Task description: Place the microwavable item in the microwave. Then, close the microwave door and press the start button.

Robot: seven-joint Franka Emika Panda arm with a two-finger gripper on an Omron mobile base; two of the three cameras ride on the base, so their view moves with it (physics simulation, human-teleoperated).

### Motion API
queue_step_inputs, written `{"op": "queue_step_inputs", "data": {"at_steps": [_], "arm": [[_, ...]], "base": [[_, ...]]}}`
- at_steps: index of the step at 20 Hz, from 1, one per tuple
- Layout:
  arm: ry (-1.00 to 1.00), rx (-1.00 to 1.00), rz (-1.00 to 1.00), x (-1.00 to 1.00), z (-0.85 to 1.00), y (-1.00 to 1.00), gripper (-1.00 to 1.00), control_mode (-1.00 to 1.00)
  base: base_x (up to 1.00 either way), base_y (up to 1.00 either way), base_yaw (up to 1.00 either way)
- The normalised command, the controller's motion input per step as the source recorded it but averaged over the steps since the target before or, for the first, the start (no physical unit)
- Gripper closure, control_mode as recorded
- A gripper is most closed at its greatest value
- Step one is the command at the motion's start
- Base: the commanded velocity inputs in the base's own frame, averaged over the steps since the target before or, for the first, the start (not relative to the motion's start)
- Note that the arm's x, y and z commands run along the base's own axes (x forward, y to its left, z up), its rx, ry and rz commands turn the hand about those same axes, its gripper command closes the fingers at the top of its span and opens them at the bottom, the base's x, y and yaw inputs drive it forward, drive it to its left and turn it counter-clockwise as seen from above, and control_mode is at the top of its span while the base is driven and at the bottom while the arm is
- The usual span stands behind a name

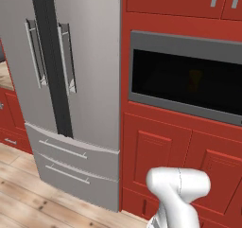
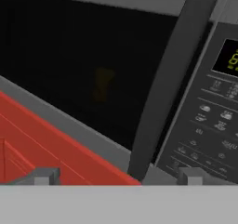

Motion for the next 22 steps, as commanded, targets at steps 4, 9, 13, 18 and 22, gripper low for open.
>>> {"op": "queue_step_inputs", "data": {"at_steps": [4,9,13,18,22], "arm": [[-0.23,0.07,0.16,0.03,-0.61,-0.6,-1.0,-1.0],[-0.2,0.03,0.11,0.57,-0.4,-0.41,-1.0,-1.0],[-0.07,0.02,0.06,0.67,-0.12,-0.38,-1.0,-1.0],[0.0,0.01,0.01,0.4,-0.02,-0.6,-1.0,-1.0],[0.0,0.01,0.04,0.25,-0.28,-0.55,-1.0,-1.0]], "base": [[0.0,0.0,0.0],[0.0,0.0,0.0],[0.0,0.0,0.0],[0.0,0.0,0.0],[0.0,0.0,0.0]]}}
